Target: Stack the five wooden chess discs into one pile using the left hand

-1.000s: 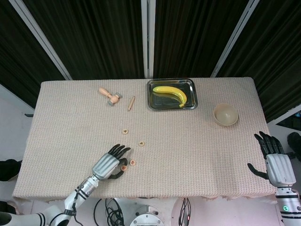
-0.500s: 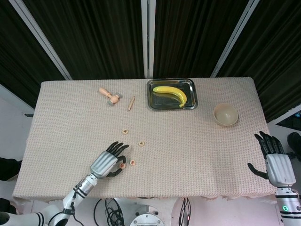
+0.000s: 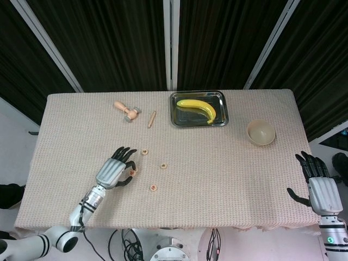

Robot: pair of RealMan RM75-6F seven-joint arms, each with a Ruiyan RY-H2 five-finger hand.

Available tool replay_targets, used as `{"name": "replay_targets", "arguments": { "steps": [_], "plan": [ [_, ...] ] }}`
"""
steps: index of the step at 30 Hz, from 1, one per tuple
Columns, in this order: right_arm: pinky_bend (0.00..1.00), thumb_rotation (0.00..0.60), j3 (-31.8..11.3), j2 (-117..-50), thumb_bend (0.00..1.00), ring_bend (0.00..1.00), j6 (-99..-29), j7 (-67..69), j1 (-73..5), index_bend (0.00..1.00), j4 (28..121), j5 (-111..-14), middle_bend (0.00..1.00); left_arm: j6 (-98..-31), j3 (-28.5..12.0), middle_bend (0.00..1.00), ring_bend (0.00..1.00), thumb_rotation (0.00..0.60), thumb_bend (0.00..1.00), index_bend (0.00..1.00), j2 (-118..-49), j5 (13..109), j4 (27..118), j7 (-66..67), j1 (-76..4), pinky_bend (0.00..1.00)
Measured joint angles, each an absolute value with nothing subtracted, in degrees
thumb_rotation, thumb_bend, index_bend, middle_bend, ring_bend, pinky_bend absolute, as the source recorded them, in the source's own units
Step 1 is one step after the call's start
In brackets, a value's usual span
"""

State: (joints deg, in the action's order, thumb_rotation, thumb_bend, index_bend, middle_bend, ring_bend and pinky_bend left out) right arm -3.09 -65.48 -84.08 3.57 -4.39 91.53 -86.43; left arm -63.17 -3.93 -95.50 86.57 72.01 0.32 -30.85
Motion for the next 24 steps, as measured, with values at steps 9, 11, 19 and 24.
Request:
{"name": "replay_targets", "arguments": {
  "steps": [9,11,19,24],
  "plan": [
    [0.00,0.600,-3.24,-65.67,0.15,0.00,-83.50,3.48,-4.58,0.00,91.19,-85.85,0.00,-61.18,-4.88,0.07,0.00,0.600,0.36,0.51,-97.83,85.13,68.06,-1.99,-32.90,0.00],
    [0.00,0.600,-3.26,-65.70,0.15,0.00,-83.29,3.48,-4.64,0.00,91.14,-85.69,0.00,-61.04,-4.88,0.07,0.00,0.600,0.36,0.51,-97.82,84.93,68.14,-2.11,-33.06,0.00],
    [0.00,0.600,-3.18,-65.55,0.15,0.00,-83.14,3.70,-4.69,0.00,91.19,-85.78,0.00,-60.52,-4.60,0.07,0.00,0.600,0.36,0.50,-98.25,84.51,67.44,-1.78,-33.54,0.00],
    [0.00,0.600,-3.24,-65.50,0.15,0.00,-82.98,3.79,-4.74,0.00,91.12,-85.58,0.00,-60.56,-4.48,0.07,0.00,0.600,0.36,0.46,-98.28,84.23,67.24,-1.78,-33.65,0.00]
  ]
}}
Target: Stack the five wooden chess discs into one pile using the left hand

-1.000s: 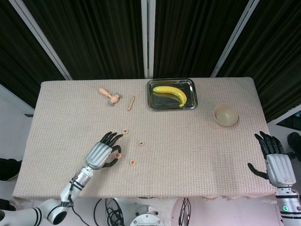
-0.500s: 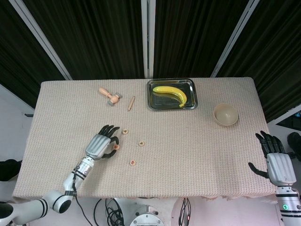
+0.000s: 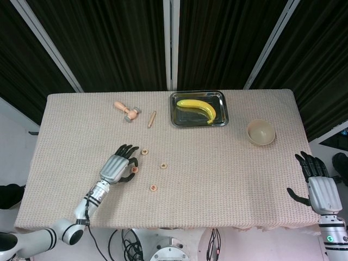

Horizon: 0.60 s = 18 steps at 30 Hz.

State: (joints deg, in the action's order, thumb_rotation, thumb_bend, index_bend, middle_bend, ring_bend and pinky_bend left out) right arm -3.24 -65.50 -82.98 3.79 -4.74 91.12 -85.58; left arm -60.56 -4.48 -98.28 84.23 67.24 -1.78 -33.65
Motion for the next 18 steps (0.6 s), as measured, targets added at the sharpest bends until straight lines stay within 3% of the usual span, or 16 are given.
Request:
{"name": "replay_targets", "arguments": {
  "steps": [11,18],
  "plan": [
    [0.00,0.600,-3.30,-65.66,0.15,0.00,-82.27,3.23,-4.95,0.00,91.13,-84.92,0.00,-60.62,-4.21,0.07,0.00,0.600,0.36,0.37,-98.19,83.79,66.93,-2.43,-33.68,0.00],
    [0.00,0.600,-3.27,-65.71,0.15,0.00,-82.29,3.08,-4.95,0.00,91.21,-84.95,0.00,-60.79,-4.02,0.07,0.00,0.600,0.36,0.36,-97.91,83.98,67.49,-2.25,-33.86,0.00]
  ]
}}
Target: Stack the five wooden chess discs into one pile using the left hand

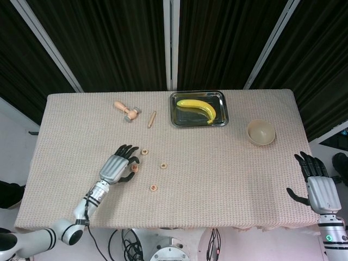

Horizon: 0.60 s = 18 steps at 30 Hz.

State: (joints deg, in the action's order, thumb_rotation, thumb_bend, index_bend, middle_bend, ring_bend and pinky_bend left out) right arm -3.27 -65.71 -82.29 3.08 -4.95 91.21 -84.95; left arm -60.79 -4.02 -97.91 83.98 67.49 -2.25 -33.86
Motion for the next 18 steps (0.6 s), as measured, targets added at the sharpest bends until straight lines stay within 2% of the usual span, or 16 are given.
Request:
{"name": "replay_targets", "arguments": {
  "steps": [18],
  "plan": [
    [0.00,0.600,-3.22,-65.53,0.15,0.00,-82.43,3.44,-4.88,0.00,91.24,-85.12,0.00,-59.89,-4.02,0.07,0.00,0.600,0.37,0.39,-97.05,82.08,68.90,0.55,-33.77,0.00]
  ]
}}
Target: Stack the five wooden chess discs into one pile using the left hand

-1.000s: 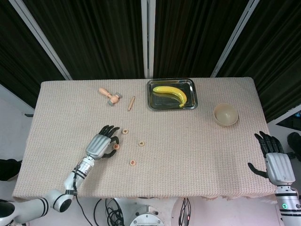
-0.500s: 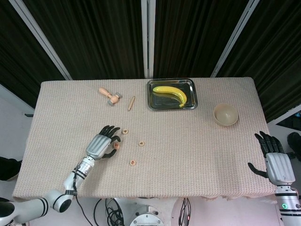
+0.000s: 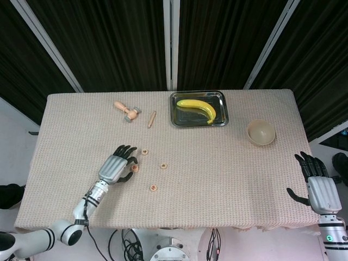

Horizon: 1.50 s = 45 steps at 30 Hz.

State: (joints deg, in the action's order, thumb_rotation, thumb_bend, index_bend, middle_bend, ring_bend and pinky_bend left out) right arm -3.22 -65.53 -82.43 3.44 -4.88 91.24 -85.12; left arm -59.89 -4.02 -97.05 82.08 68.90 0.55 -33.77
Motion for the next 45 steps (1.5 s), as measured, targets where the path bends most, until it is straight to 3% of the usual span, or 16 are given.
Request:
{"name": "replay_targets", "arguments": {
  "steps": [13,26,45],
  "plan": [
    [0.00,0.600,-3.23,-65.54,0.15,0.00,-82.61,3.38,-4.81,0.00,91.32,-85.16,0.00,-59.93,-3.68,0.07,0.00,0.600,0.37,0.41,-96.81,82.06,69.44,0.09,-33.60,0.00],
    [0.00,0.600,-3.23,-65.36,0.15,0.00,-82.80,3.77,-4.71,0.00,91.40,-85.25,0.00,-60.27,-3.92,0.07,0.00,0.600,0.37,0.28,-96.87,82.41,70.00,-0.74,-33.86,0.00],
    [0.00,0.600,-3.34,-65.17,0.15,0.00,-82.97,4.34,-4.62,0.00,91.35,-85.26,0.00,-61.48,-3.29,0.07,0.00,0.600,0.37,0.27,-96.18,83.63,71.95,-1.19,-33.66,0.00]
  ]
}}
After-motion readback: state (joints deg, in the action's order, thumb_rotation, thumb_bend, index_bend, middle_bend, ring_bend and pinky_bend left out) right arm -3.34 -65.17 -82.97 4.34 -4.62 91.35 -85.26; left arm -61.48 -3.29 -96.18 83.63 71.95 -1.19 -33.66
